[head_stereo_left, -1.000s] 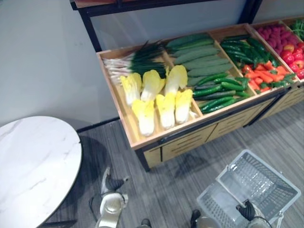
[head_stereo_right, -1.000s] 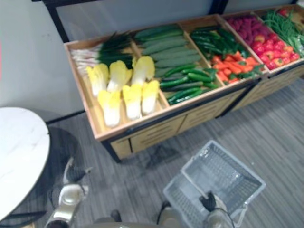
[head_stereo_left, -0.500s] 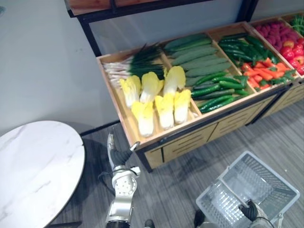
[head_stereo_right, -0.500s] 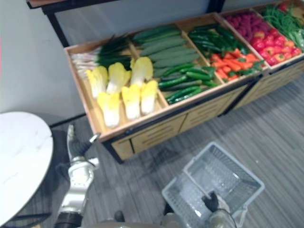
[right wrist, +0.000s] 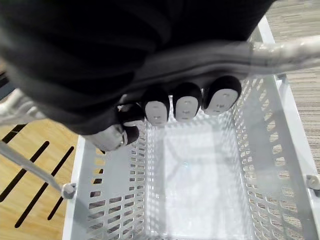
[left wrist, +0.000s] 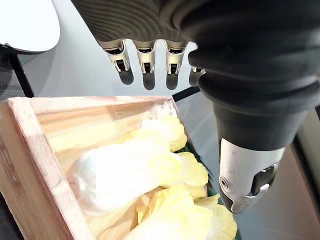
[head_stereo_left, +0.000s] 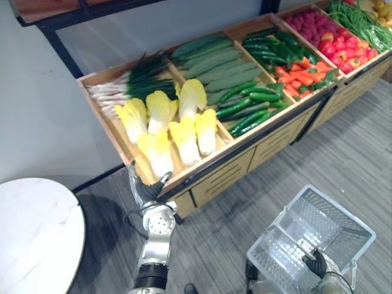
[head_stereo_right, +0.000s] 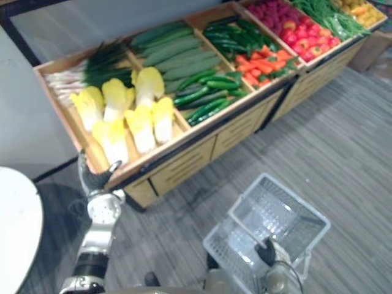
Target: Pick vegetable in the basket
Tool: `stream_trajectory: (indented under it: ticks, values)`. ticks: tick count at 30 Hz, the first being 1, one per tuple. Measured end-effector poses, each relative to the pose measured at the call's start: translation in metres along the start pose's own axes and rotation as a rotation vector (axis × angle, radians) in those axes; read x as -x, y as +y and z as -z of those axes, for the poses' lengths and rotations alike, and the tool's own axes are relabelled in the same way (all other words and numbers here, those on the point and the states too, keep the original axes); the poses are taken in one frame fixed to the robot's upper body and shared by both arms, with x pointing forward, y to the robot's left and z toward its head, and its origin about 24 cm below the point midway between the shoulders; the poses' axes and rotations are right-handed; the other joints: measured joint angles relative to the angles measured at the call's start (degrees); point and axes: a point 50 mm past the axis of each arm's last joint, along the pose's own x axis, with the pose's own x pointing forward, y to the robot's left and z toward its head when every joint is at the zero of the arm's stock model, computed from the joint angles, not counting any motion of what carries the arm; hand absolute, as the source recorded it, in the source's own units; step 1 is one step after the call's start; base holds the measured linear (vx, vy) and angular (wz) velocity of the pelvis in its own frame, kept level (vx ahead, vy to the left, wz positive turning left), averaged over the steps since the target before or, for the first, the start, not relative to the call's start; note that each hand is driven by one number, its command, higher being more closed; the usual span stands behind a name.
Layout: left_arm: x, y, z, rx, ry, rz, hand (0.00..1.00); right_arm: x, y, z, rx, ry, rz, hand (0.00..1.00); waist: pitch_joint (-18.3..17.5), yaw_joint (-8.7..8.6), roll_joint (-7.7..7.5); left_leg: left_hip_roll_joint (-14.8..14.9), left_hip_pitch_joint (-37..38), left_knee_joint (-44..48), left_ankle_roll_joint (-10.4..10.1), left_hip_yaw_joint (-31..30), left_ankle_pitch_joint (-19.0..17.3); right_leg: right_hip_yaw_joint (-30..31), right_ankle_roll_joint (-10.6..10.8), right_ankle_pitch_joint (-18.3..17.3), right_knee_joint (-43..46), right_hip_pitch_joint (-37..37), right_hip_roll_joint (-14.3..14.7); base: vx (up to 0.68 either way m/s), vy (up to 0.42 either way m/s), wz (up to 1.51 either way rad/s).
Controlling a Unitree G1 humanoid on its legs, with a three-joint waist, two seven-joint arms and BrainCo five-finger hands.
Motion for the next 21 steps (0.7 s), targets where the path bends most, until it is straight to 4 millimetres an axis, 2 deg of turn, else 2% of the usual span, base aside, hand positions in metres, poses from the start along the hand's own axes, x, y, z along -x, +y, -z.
stream_trajectory:
  ticks: [4, 8, 12, 16, 21]
  values:
    - [-0.01, -0.001, -0.006, 0.015, 0.006, -0.058, 0.0, -0.003, -0.002, -0.006, 0.017, -0.035, 0.003, 1.0, 0.14, -0.31, -0.54, -0.02, -0.37, -0.37, -0.05, 1.38, -0.04, 1.5, 0.01, 0.61, -0.25, -1.36, 0.28, 0.01, -0.031, -0.18]
    - [-0.015, -0.003, -0.008, 0.015, 0.019, -0.093, 0.0, -0.003, -0.001, -0.011, 0.025, -0.055, -0.001, 1.0, 0.15, -1.32, -0.68, -0.04, -0.95, -0.37, -0.08, 1.35, -0.06, 1.56, 0.02, 0.74, -0.25, -1.98, 0.26, 0.0, -0.028, -0.04]
    - [-0.019, -0.001, -0.01, 0.027, 0.026, -0.126, 0.0, -0.003, -0.001, -0.014, 0.027, -0.073, 0.002, 1.0, 0.38, -1.23, -1.08, 0.06, -1.09, -0.35, -0.15, 2.07, -0.11, 2.63, -0.27, 1.89, -0.26, -2.72, 0.51, -0.03, -0.038, -0.11]
    - [-0.022, 0.001, -0.006, 0.02, 0.052, -0.166, 0.0, -0.003, 0.001, -0.021, 0.032, -0.108, -0.001, 1.0, 0.99, -1.35, -2.12, -0.23, -1.15, -0.1, -0.17, 2.87, -0.17, 3.63, -0.05, 2.06, -0.67, -3.04, 0.31, -0.08, -0.041, -0.13]
    - [-0.021, 0.001, 0.0, 0.042, 0.113, -0.182, 0.0, -0.004, -0.001, -0.024, 0.032, -0.128, 0.021, 1.0, 1.1, -1.46, -2.48, -0.12, -3.21, 0.57, -0.19, 3.37, -0.56, 5.26, -0.09, 2.38, -0.5, -5.51, 0.63, -0.05, -0.058, -0.1]
